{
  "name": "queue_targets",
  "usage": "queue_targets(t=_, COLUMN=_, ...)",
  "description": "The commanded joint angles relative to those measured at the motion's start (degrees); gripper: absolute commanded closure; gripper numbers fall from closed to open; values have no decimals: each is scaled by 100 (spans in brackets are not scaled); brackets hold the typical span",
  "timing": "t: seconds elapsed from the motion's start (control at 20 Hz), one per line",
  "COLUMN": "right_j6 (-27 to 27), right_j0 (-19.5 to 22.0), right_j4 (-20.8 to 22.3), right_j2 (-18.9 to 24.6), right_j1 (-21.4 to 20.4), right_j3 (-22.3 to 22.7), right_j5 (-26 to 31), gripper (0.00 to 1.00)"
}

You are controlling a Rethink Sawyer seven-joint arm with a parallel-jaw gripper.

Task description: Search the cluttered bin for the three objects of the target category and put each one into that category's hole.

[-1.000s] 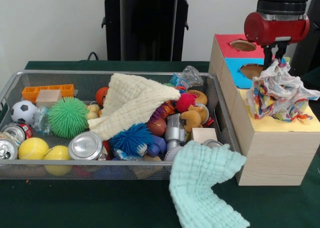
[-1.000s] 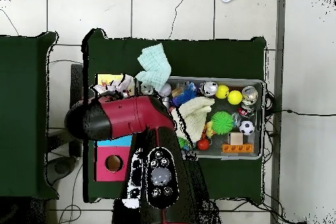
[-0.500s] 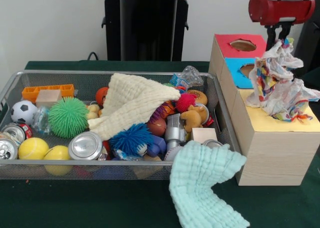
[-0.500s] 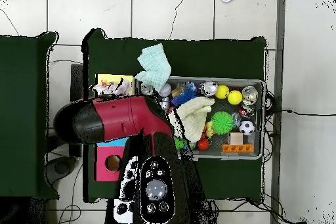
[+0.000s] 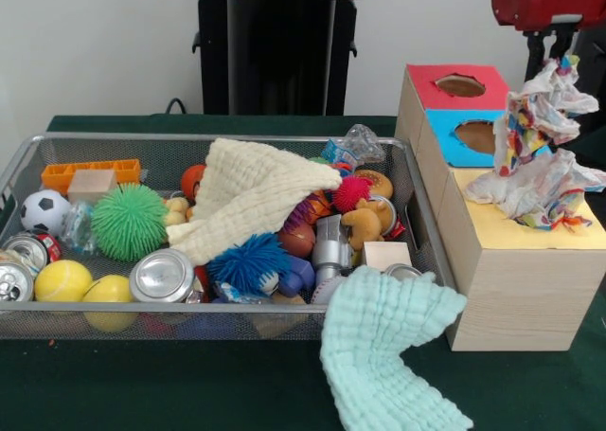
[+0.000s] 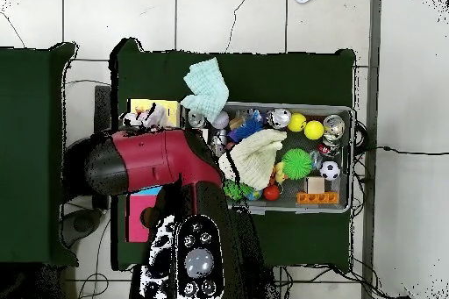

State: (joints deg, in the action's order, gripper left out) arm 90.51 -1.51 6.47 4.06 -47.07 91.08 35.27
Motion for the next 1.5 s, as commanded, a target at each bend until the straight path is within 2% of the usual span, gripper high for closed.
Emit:
queue_targets(t=0.05, right_j6=1125, right_j0=-50, right_j4=-258, right_j2=9, right_j1=206, right_j3=271, right_j5=549, gripper=100)
queue_targets(t=0.5, right_j6=1091, right_j0=-48, right_j4=-292, right_j2=29, right_j1=481, right_j3=287, right_j5=139, gripper=100)
queue_targets(t=0.95, right_j6=1084, right_j0=-24, right_j4=-85, right_j2=-38, right_j1=894, right_j3=354, right_j5=-534, gripper=100)
queue_targets(t=1.5, right_j6=1105, right_j0=-87, right_j4=-203, right_j2=-23, right_j1=1168, right_j3=143, right_j5=-726, gripper=100)
